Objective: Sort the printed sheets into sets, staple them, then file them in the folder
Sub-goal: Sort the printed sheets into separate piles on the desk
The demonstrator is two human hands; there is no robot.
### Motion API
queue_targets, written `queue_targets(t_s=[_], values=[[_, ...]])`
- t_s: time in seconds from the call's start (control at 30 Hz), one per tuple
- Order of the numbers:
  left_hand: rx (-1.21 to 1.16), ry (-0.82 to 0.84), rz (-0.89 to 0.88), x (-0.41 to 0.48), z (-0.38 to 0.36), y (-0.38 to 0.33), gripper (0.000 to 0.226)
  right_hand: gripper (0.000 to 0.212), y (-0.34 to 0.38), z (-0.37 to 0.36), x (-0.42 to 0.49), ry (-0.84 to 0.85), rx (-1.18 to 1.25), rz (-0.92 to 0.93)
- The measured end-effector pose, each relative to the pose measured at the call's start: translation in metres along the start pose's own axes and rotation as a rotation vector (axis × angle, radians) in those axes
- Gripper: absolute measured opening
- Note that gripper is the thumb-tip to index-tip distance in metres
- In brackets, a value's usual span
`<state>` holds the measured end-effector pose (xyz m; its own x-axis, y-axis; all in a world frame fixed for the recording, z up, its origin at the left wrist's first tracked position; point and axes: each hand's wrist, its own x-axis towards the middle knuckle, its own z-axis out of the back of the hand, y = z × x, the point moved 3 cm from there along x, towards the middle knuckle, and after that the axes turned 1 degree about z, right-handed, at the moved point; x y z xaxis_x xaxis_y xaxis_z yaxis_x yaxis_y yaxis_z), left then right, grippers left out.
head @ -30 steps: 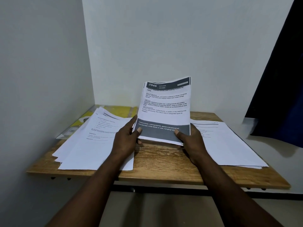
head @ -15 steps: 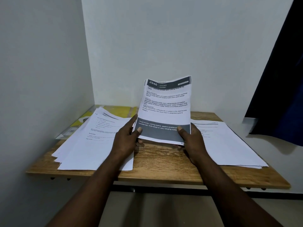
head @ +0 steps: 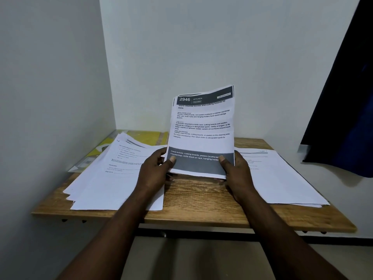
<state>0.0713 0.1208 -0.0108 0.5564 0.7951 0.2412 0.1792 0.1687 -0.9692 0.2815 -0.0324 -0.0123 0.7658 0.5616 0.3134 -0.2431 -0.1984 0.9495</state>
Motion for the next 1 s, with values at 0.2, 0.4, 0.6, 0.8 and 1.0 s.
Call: queue_targets(t_s=[0.2,0.4,0.6,0.8,1.0], values=[[-0.071,0.006,0.038,-0.003,0.000,-0.004,0.018,0.027,0.003,-0.001,-0.002,0.027,0.021,0.005],[-0.337,0.067,0.120,-0.004,-0.001,-0.013,0.027,0.032,0.009,-0.006,-0.009,0.132,0.048,0.022],[-0.262,0.004,0.042,-0.004,-0.001,-0.012,0.024,0.033,0.015,-0.010,-0.014,0.138,-0.063,0.081],[-0.026,-0.029,-0.100,-0.001,-0.017,-0.030,0.025,0.027,0.035,-0.007,-0.011,0.097,-0.036,0.098],[-0.074,-0.071,-0.091,0.009,-0.027,-0.040,0.023,0.035,0.050,0.000,-0.004,0.123,-0.056,0.166]])
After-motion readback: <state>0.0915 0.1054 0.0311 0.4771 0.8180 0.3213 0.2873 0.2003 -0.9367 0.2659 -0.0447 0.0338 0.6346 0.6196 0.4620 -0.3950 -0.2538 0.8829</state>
